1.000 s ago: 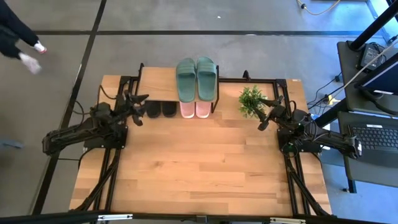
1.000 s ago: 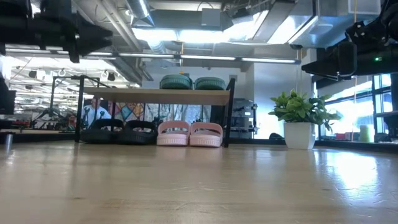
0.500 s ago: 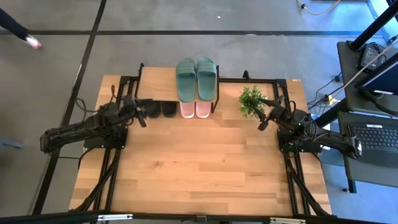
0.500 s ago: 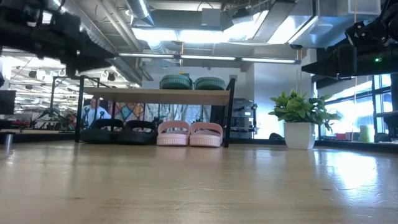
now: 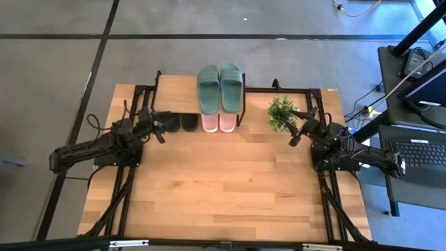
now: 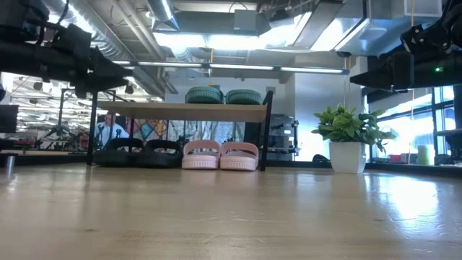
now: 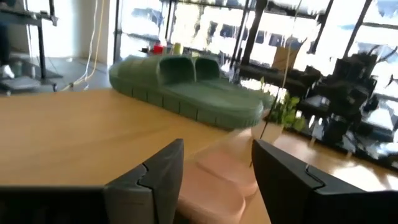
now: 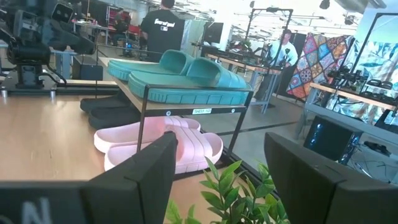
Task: Pick and place slides into the shelf
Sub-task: Return to Home Position
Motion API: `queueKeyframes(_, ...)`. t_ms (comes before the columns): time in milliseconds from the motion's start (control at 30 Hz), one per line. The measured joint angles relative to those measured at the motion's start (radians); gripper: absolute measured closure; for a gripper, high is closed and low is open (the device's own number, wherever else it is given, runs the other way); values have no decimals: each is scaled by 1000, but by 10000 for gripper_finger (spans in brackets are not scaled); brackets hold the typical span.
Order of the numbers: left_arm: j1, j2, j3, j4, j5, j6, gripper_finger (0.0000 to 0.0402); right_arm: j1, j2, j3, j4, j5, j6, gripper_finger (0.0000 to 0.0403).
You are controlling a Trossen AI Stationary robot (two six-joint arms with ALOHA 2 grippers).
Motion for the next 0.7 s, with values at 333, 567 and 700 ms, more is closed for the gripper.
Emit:
queueKeyframes(333,0,-31,0,3,-35,45,219,0,0,0,0,0,-2,161)
queueKeyframes(567,0,-31,0,3,-35,38,219,0,0,0,0,0,-3,161)
queueKeyframes(700,0,-31,0,3,-35,36,219,0,0,0,0,0,-3,161)
